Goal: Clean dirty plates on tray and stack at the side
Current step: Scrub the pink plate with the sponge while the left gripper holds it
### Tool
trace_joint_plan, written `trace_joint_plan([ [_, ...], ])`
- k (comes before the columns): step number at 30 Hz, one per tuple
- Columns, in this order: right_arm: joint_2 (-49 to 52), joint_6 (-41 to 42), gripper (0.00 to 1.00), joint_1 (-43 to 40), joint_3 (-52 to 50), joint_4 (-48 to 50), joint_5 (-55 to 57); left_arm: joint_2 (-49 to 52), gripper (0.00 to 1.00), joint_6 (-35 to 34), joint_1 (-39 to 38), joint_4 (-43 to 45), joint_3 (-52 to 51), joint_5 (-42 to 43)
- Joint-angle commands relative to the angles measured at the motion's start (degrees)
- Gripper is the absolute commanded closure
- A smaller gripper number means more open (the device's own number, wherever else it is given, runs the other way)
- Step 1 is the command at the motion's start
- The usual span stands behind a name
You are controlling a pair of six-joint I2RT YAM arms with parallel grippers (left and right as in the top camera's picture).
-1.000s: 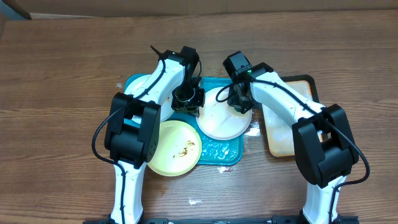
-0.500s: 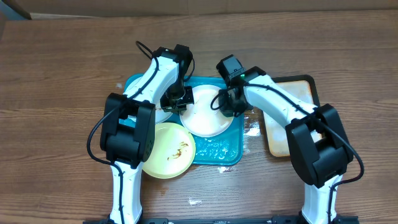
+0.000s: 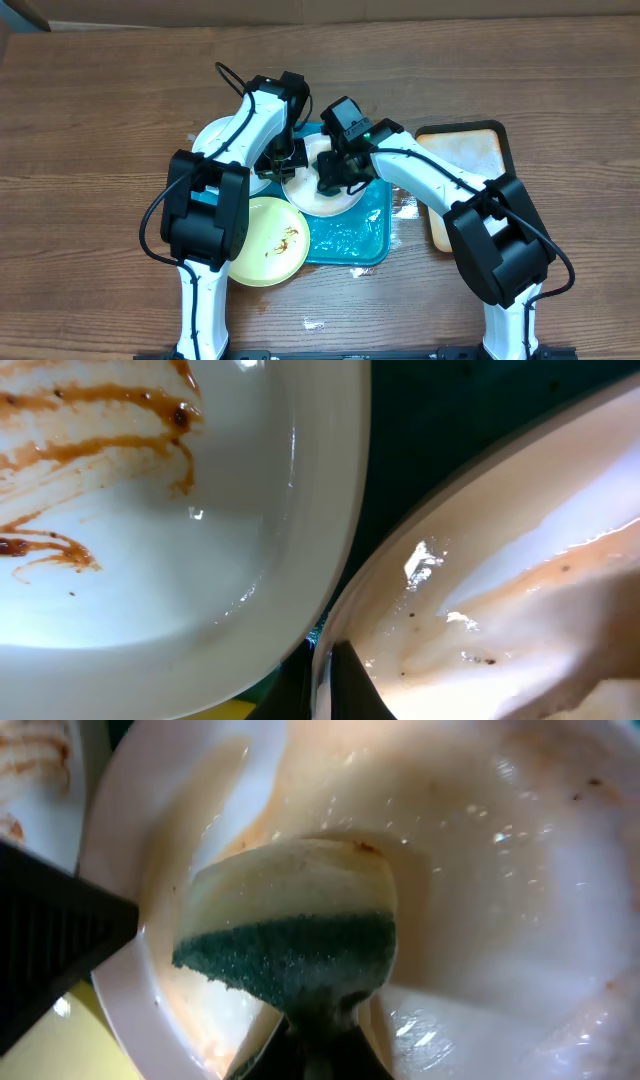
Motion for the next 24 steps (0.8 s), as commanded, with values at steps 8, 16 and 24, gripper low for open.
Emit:
trace_joint_plan([
  [8,0.7,14.4,0.96,-1.4,0.9,-4.1,22.3,1.9,0.96,0.3,-1.0,0.6,-1.0,-5.0],
  [16,0.7,11.1,0.96,-4.0,0.9,-7.5,21.6,1.9,0.96,0.4,-1.8,0.5,-1.0,-4.9],
  [24,0.7,4.1,0.96,-4.2,0.9,5.1,5.1,1.9,0.96,1.8,-3.7,0.2,-1.0,-4.5],
])
